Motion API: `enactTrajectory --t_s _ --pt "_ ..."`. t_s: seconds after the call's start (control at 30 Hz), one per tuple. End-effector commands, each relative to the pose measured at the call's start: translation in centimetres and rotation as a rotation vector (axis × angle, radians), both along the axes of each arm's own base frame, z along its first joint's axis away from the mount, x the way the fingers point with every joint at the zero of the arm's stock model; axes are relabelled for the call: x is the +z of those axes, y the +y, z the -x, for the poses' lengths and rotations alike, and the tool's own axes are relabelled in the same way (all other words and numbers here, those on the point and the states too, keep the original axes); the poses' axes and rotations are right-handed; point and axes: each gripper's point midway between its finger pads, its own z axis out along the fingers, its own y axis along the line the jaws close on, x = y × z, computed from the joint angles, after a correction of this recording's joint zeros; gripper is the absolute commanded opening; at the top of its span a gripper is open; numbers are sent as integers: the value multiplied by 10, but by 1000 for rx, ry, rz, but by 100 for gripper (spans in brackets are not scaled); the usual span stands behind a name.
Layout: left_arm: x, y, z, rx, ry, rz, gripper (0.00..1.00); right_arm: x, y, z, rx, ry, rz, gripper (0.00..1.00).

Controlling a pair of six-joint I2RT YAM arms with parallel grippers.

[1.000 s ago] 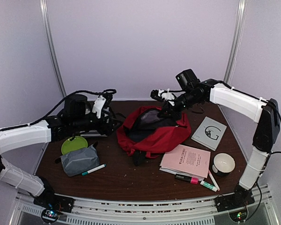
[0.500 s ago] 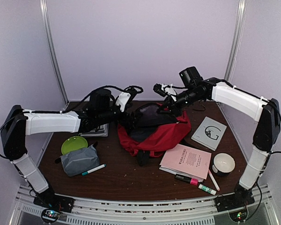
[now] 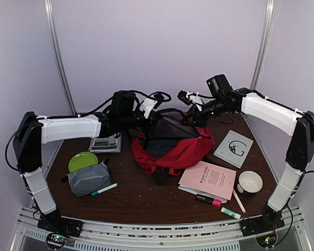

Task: Pack the student bag
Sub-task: Pass from the right arm to the left, then adjust the largest pocket of the student bag.

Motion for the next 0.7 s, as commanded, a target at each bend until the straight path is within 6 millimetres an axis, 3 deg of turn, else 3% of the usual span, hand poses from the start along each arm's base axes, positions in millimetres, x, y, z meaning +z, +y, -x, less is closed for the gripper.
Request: enactTrajectory --t_s 0.0,0.1,0.2,0.3,0.43,0.6,0.67 --pt "59 35 -46 215 -54 68 0 15 -15 18 -20 -7 15 24" --pt "82 52 -54 215 40 268 0 23 -11 61 102 -18 11 28" --pt "91 47 -48 165 121 379 0 16 -2 105 235 -34 63 29" --pt "93 47 -42 186 193 449 0 7 13 127 295 -38 128 29" --pt "96 54 -31 255 229 461 0 -1 39 146 381 -78 162 32" --pt "106 60 -17 288 264 420 0 -21 77 139 364 -111 203 41" --pt "112 65 -11 281 251 408 0 -30 85 135 364 -108 199 50"
